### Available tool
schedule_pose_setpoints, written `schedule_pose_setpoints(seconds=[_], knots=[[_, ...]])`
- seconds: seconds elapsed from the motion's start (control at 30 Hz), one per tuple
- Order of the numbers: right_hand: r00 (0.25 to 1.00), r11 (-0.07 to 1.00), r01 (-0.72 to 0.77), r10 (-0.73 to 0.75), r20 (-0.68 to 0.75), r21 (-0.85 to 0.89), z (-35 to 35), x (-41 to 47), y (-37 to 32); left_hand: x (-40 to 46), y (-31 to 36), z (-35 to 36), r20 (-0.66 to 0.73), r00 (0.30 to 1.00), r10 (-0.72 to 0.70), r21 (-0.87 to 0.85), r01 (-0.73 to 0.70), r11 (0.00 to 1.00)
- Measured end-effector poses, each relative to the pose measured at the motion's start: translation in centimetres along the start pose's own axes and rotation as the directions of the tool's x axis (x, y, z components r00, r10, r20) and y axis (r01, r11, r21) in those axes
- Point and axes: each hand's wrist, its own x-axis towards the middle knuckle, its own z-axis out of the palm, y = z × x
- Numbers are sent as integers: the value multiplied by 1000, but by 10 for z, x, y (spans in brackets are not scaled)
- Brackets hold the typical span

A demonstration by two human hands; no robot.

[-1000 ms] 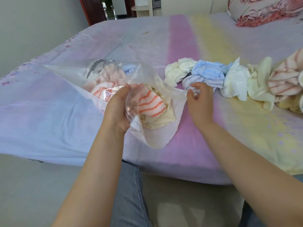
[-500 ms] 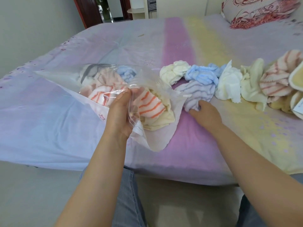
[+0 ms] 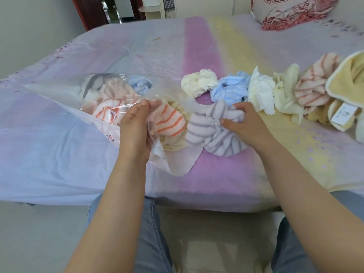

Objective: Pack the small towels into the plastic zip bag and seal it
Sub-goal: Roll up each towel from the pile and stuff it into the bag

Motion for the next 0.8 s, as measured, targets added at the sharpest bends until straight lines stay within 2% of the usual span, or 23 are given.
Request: schedule_pose_setpoints(seconds=[0.03, 0.1, 0.13, 0.17, 0.2, 0.27, 0.3, 0.33, 0.4, 0.5, 0.6, 0.63, 0.67, 0.7, 0.73, 0.77, 0.8], knots=[[999, 995, -12, 17, 48, -97, 7, 10, 9, -1, 1, -1, -9, 1000, 1, 19, -1, 1000], [961, 946, -56, 138, 239, -321, 21, 21, 28, 0, 4, -4, -8, 1000, 22, 48, -21, 999], [941, 892, -38, 185, 285, -451, 27, 20, 37, 0, 5, -6, -4, 999, 36, 71, -36, 997], [937, 857, 16, 167, 306, -516, 31, 18, 40, 1, 6, -8, -2, 999, 52, 100, -51, 994], [944, 880, 59, 104, 312, -472, 34, 15, 39, 1, 7, -9, 1, 998, 69, 126, -69, 990], [953, 980, 60, 0, 303, -189, 36, 7, 29, 2, 8, -9, 11, 995, 99, 173, -99, 980], [960, 994, 59, -31, 280, -92, 36, 2, 24, 2, 9, -7, 10, 994, 107, 188, -107, 976], [969, 998, 50, -39, 245, -38, 35, -4, 21, 2, 10, -6, 6, 994, 112, 198, -111, 974], [986, 998, -43, 36, 160, 43, 38, -21, 16, 3, 11, -1, 6, 993, 119, 206, -117, 972], [996, 986, -81, 77, 35, 146, 58, -46, -6, 0, 9, 7, -11, 997, 74, 118, -72, 990], [990, 975, -58, 29, 136, 215, 93, -44, -32, -6, 8, 13, -8, 995, 102, 146, -100, 984], [981, 954, -104, 52, 186, 281, 103, -38, -42, -8, 8, 14, -3, 992, 127, 171, -124, 977], [967, 896, -199, 114, 227, 397, 111, -31, -53, -10, 9, 13, -1, 989, 145, 195, -143, 970], [934, 756, -345, 215, 286, 556, 116, -23, -65, -13, 11, 12, 1, 988, 156, 211, -153, 965], [875, 540, -484, 281, 394, 689, 116, -20, -80, -15, 12, 10, 5, 986, 164, 218, -161, 963], [833, 331, -551, 270, 482, 766, 118, -17, -91, -17, 14, 8, 13, 986, 169, 225, -167, 960], [854, 238, -517, 218, 473, 822, 120, -17, -97, -18, 15, 6, 21, 984, 176, 234, -176, 956]])
